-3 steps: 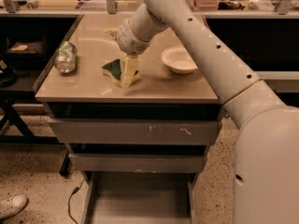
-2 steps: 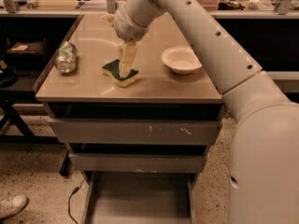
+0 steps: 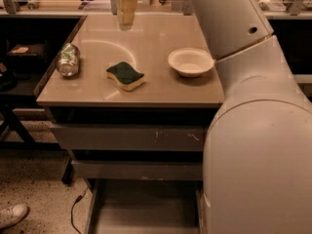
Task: Pick sponge from bottom drawer and place on counter
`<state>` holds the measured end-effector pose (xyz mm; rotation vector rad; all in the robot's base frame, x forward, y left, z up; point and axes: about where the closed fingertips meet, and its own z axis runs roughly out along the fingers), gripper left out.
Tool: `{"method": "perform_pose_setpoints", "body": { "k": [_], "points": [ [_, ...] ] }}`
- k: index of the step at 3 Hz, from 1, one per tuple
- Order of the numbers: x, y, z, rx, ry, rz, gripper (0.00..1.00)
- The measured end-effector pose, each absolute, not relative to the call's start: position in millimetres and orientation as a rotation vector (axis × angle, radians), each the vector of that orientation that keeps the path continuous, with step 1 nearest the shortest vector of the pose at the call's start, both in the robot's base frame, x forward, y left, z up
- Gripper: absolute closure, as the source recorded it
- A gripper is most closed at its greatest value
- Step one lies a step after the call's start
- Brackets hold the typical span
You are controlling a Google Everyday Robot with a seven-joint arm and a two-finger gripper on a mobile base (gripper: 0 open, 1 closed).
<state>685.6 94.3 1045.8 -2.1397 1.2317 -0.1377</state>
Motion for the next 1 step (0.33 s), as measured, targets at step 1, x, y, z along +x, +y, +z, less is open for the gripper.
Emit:
{"method": "perform_pose_setpoints", "body": {
  "k": [1],
  "points": [
    [691.3, 99.2, 1060.3, -2.119, 1.226, -0.169, 0.0]
  ]
}}
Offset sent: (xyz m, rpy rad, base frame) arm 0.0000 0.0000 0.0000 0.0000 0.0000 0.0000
